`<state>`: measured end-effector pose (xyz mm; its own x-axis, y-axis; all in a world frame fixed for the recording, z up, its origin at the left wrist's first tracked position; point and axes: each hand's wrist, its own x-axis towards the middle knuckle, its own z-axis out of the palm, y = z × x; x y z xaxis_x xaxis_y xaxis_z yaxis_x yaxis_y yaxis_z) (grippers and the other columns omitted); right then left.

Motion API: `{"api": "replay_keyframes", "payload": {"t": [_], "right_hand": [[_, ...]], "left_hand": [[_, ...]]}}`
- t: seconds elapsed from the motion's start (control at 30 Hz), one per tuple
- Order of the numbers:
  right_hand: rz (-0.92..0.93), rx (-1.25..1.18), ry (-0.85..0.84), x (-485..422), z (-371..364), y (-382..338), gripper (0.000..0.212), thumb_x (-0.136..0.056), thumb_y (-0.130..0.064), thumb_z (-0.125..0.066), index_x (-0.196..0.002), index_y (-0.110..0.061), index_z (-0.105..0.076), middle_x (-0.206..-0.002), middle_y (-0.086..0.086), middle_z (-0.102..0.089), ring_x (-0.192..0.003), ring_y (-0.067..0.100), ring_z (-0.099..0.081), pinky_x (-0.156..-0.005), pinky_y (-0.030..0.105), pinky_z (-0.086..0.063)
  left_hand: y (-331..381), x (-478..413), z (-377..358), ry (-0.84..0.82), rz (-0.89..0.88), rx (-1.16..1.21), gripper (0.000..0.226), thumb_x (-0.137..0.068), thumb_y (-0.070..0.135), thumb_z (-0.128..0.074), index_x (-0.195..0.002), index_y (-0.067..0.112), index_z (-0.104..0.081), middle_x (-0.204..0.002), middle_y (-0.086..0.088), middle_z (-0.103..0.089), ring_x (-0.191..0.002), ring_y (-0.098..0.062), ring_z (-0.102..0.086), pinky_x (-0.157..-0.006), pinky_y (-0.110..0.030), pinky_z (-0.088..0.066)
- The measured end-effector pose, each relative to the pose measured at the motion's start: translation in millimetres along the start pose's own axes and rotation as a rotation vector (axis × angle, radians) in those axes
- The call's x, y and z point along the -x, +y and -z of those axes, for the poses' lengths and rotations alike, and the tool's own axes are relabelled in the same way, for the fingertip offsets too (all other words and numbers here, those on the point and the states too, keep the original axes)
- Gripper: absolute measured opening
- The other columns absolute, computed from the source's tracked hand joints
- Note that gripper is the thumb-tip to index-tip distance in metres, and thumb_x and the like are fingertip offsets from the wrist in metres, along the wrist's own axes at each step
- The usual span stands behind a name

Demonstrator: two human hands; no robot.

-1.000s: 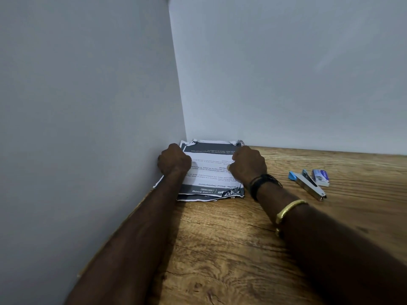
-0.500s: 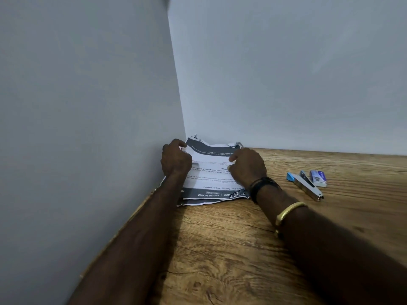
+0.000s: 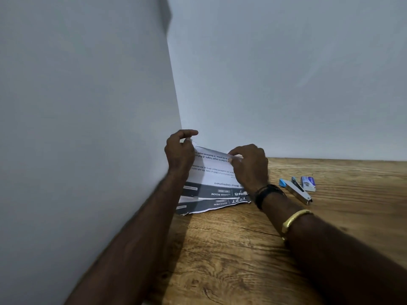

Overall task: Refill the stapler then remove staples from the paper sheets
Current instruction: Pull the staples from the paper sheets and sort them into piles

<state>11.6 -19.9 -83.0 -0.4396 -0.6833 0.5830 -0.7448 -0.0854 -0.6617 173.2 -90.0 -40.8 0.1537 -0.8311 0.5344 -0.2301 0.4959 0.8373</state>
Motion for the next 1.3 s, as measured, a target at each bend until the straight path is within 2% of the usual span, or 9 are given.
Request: {"api": "replay_keyframes", "payload": {"t": [0.17,0.37,0.47,0.63,0.77,0.93,1.1,1.2,1.3], "right_hand": [[0.048,0.001,0.213,-8.9,28.1,-6.8,0.015,-0.093,-0.017,-0.065,-0.097,-0.020,-0.080,-0.101,0.006,-0.074,-0.103,0.032,-0.057,-0.086,0.041,-0.044],[0.174,0.015,0.392,-11.2,71.3,2.1,0.019,-0.092,-0.008,-0.063,-0.099,-0.013,-0.079,-0.097,0.007,-0.074,-0.099,0.030,-0.060,-0.076,0.027,-0.037],[0.230,-0.033,0.401,-5.5,91.5,9.7,0.019,-0.088,0.001,-0.064,-0.093,-0.010,-0.079,-0.094,0.006,-0.075,-0.096,0.028,-0.064,-0.081,0.024,-0.039],[0.273,-0.059,0.370,3.7,121.1,26.9,0.018,-0.081,0.007,-0.067,-0.086,-0.007,-0.078,-0.090,0.006,-0.075,-0.093,0.026,-0.067,-0.087,0.035,-0.050],[0.262,-0.042,0.299,13.7,136.0,44.4,0.018,-0.078,0.008,-0.070,-0.083,-0.006,-0.078,-0.086,0.006,-0.076,-0.089,0.023,-0.069,-0.085,0.034,-0.052],[0.164,-0.004,0.172,24.9,146.3,71.9,0.016,-0.079,0.007,-0.072,-0.080,-0.008,-0.079,-0.086,0.006,-0.076,-0.084,0.018,-0.068,-0.082,0.022,-0.047],[-0.011,0.024,-0.009,25.8,146.1,84.6,0.015,-0.073,-0.001,-0.078,-0.078,-0.014,-0.080,-0.081,-0.004,-0.074,-0.080,0.006,-0.061,-0.068,-0.003,-0.035],[-0.051,0.069,-0.072,23.7,142.1,85.2,0.016,-0.075,-0.003,-0.076,-0.077,-0.018,-0.081,-0.081,-0.005,-0.074,-0.082,0.010,-0.065,-0.066,0.007,-0.040],[-0.063,0.158,-0.125,24.9,139.2,85.4,0.014,-0.077,-0.010,-0.075,-0.081,-0.022,-0.081,-0.088,-0.006,-0.076,-0.092,0.015,-0.068,-0.073,0.021,-0.044]], "left_hand": [[16.8,14.9,-1.9,0.004,-0.255,0.056,0.022,-0.091,0.013,-0.062,-0.106,0.023,-0.075,-0.112,0.007,-0.069,-0.090,0.001,-0.063,-0.075,-0.012,-0.049],[24.9,36.2,-21.5,0.019,-0.459,-0.073,0.016,-0.084,0.004,-0.069,-0.094,0.015,-0.075,-0.100,0.001,-0.069,-0.090,-0.013,-0.065,-0.076,-0.019,-0.047],[32.3,47.3,-35.2,0.071,-0.353,0.006,0.013,-0.086,0.009,-0.070,-0.095,0.016,-0.074,-0.102,0.000,-0.068,-0.082,-0.015,-0.067,-0.076,-0.010,-0.043],[47.1,63.5,-66.6,-0.041,0.282,0.192,0.016,-0.100,0.028,-0.056,-0.109,0.015,-0.061,-0.107,-0.013,-0.071,-0.086,-0.027,-0.073,-0.086,-0.046,-0.061],[51.1,70.6,-78.1,-0.284,0.725,0.706,0.060,-0.099,0.058,-0.049,-0.113,0.001,-0.060,-0.099,-0.023,-0.072,-0.083,-0.037,-0.074,-0.076,-0.044,-0.065],[43.5,76.6,-87.5,-0.262,0.727,0.582,0.006,-0.090,-0.003,-0.063,-0.085,0.001,-0.064,-0.089,-0.016,-0.063,-0.070,-0.025,-0.062,-0.059,-0.029,-0.058],[24.4,80.1,-103.5,-0.312,0.692,0.489,0.020,-0.085,-0.020,-0.054,-0.090,-0.002,-0.062,-0.098,-0.020,-0.058,-0.084,-0.030,-0.060,-0.083,-0.043,-0.052],[15.6,83.8,-110.1,-0.306,0.696,0.517,0.037,-0.083,-0.015,-0.068,-0.118,-0.003,-0.065,-0.118,-0.026,-0.068,-0.109,-0.041,-0.068,-0.102,-0.057,-0.053],[8.3,87.0,-115.9,-0.228,0.625,0.427,0.054,-0.078,-0.018,-0.071,-0.120,0.015,-0.061,-0.115,-0.015,-0.063,-0.100,-0.033,-0.067,-0.098,-0.050,-0.057]]}}
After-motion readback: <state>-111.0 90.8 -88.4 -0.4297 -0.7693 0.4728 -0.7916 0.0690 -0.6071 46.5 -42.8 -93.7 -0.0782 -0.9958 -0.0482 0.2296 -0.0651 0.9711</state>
